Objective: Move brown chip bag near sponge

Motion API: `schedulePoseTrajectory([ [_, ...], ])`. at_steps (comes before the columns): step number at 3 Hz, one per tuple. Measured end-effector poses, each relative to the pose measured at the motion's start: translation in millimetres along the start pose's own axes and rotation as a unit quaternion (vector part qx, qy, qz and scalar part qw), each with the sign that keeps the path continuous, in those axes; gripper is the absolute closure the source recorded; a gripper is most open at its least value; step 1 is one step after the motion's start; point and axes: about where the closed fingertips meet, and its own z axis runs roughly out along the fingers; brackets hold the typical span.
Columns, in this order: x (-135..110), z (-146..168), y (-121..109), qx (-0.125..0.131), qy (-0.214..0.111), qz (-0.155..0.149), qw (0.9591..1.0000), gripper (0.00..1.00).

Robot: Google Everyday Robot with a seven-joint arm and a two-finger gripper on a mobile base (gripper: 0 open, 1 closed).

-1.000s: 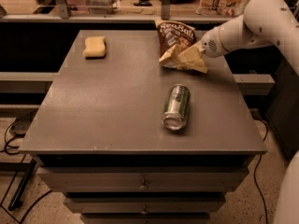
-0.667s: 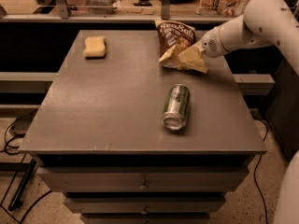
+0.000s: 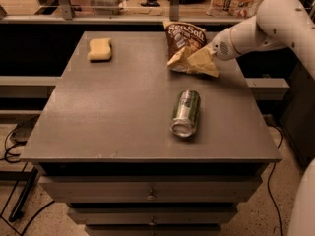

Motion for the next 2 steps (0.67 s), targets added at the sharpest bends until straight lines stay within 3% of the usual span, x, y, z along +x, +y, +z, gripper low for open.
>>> schedulePoseTrajectory([
  [2,-5.0,3.1,5.3,-0.007,-0.002,-0.009,0.9999,0.97],
])
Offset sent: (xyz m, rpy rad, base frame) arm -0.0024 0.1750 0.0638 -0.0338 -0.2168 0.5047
